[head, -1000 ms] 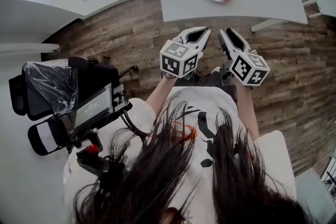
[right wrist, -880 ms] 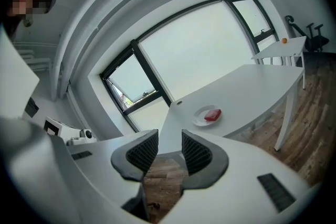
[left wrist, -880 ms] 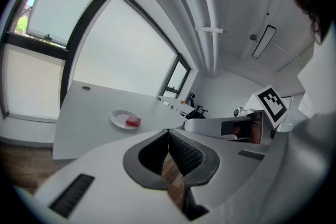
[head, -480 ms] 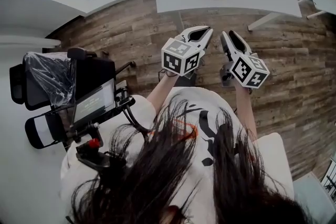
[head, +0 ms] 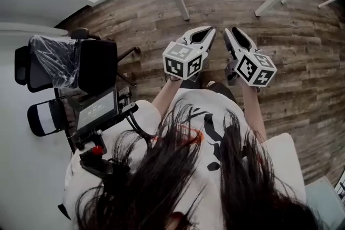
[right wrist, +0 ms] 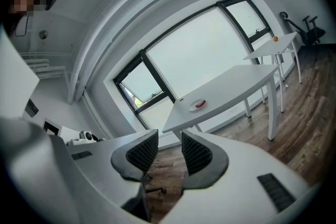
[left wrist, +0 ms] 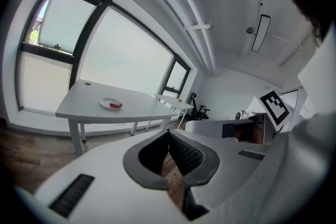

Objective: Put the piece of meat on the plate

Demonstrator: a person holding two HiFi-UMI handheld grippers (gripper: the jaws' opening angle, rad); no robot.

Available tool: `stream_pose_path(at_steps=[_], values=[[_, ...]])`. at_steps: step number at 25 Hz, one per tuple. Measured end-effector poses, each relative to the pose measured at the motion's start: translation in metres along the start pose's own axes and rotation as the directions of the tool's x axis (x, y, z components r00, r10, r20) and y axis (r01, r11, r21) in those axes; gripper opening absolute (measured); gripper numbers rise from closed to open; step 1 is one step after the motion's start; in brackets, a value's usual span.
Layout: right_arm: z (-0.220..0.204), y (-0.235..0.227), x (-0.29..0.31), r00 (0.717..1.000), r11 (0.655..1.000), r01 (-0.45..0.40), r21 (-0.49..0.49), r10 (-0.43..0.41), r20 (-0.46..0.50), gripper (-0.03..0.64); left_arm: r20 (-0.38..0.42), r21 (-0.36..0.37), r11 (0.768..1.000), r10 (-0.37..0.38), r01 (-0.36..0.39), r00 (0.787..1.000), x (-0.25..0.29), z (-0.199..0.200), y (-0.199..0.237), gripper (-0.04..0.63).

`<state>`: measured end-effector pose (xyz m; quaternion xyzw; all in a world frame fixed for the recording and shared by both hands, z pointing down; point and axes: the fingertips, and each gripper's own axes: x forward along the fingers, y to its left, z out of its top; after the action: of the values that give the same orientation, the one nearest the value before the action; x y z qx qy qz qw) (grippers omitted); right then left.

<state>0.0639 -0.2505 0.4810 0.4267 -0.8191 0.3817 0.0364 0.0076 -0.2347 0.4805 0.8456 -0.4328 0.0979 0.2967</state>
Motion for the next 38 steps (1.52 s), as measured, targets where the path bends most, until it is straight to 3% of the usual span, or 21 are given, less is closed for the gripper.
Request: stream_pose_path(at_steps=[10,25,38], values=[[-0.044,0.005,0.020,0.992,0.996,-0.032,0.081,0.042,-0.119,0.143,-0.090,-0.065,0.993,0.097,-0.103,0.991,-0.022,-0.037,0.022,0.006],[-0.065,0.010,0.030,0.991,0.990,-0.041,0.134,0.058,-0.124,0.143,-0.136,-0.038,0.993,0.101,-0.107,0.986,-0.032,-0.053,0.020,0.006],[-0.071,0.017,0.027,0.984,0.994,-0.040,0.106,0.057,-0.167,0.143,-0.150,-0.053,0.988,0.134,-0.144,0.980,-0.040,-0.058,0.025,0.006]])
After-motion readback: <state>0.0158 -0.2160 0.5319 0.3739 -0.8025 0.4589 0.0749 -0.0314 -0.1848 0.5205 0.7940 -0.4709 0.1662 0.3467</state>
